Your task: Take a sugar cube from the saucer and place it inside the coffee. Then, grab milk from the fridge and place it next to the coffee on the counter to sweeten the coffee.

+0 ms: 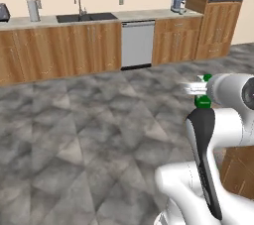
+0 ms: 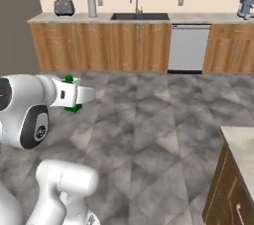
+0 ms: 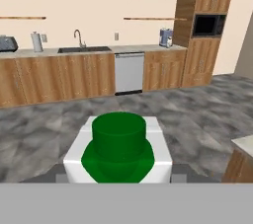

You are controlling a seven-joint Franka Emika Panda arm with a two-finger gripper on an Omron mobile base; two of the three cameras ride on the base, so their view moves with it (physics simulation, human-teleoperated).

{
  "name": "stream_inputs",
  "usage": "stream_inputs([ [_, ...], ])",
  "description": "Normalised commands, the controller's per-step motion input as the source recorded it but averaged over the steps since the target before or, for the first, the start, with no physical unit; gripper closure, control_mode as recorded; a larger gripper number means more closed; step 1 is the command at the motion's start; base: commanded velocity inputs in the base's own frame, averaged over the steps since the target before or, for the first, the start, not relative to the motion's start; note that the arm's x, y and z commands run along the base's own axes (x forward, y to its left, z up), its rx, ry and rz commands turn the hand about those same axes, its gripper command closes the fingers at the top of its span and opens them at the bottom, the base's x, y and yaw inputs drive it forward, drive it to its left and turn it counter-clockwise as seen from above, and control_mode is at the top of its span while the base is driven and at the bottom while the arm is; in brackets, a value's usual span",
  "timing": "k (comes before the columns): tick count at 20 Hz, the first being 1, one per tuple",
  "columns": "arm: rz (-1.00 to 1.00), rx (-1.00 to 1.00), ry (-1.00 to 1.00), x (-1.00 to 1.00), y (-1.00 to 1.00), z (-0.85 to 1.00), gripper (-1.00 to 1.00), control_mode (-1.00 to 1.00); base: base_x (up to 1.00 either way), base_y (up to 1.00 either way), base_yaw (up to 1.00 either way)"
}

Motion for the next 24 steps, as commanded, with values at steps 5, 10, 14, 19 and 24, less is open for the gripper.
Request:
stream_inputs([
  [5, 0.0, 0.0, 0.0, 0.0, 0.0, 0.0, 1.0, 1.0, 1.0, 0.13, -0.11],
  [10, 0.0, 0.0, 0.0, 0.0, 0.0, 0.0, 1.0, 1.0, 1.0, 0.04, -0.11],
  [14, 0.0, 0.0, 0.0, 0.0, 0.0, 0.0, 1.0, 1.0, 1.0, 0.01, -0.15],
  [19, 0.0, 0.0, 0.0, 0.0, 0.0, 0.0, 1.0, 1.0, 1.0, 0.0, -0.25],
  [24, 0.0, 0.0, 0.0, 0.0, 0.0, 0.0, 1.0, 1.0, 1.0, 0.0, -0.29],
])
